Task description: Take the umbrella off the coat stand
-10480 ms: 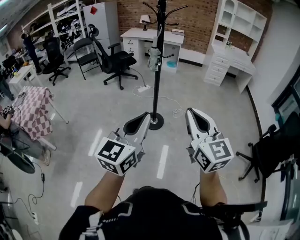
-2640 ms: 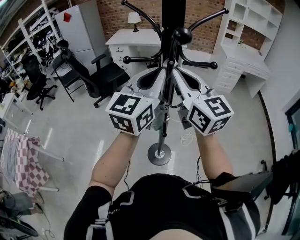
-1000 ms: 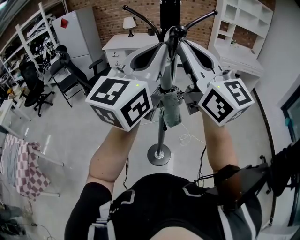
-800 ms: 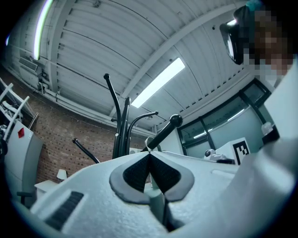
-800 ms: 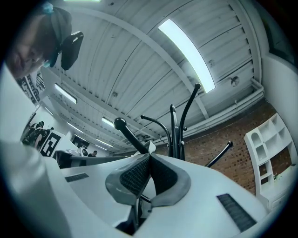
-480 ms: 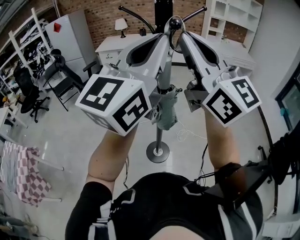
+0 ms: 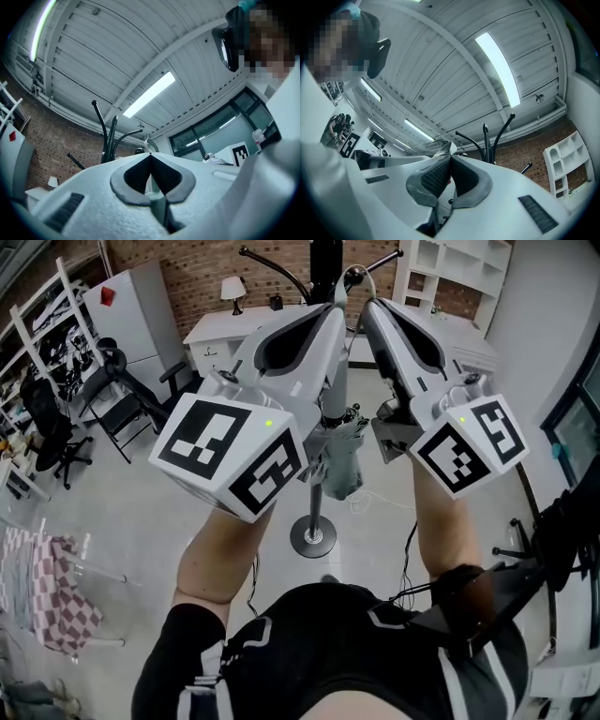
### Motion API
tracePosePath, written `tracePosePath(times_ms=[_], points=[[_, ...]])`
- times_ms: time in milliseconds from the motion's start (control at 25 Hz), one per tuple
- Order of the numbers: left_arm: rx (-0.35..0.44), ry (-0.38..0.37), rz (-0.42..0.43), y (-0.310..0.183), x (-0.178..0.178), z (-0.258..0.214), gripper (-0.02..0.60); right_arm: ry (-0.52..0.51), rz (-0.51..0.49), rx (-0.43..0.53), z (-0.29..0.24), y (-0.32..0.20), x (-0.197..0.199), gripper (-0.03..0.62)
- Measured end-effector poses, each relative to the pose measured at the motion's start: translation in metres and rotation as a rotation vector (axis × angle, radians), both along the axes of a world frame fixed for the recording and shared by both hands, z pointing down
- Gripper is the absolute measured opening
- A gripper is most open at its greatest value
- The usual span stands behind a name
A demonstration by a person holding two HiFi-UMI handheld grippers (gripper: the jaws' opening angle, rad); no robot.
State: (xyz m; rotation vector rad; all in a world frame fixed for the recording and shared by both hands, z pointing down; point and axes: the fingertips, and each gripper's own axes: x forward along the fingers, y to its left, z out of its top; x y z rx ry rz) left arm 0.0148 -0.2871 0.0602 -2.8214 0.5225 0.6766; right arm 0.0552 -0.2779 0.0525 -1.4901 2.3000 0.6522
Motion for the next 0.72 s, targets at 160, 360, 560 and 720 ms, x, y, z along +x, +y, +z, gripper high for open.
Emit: tracePosePath(times_ms=[160,360,560,720], points=[[-0.001,-0.008,0.019,0.015,-0.003,0.007,0.011,0.001,0.012,-0.005,0.007,0.015,-0.004,0.011],[-0.030,-0.003,0.047,0.030,-0.011,0.028,0.011,0.002,0.037,-0.037,0.028,0.031,-0.013,0.011],[-0.071,-0.003,0.036,0.030,0.004,0.044,0.011,-0.009,0.040,-0.069,0.045,0.038,0.007,0.011],[-0.093,-0.017,0.006,0.030,0.011,0.057,0.011,-0.013,0.014,-0.094,0.058,0.039,0.013,0.011]])
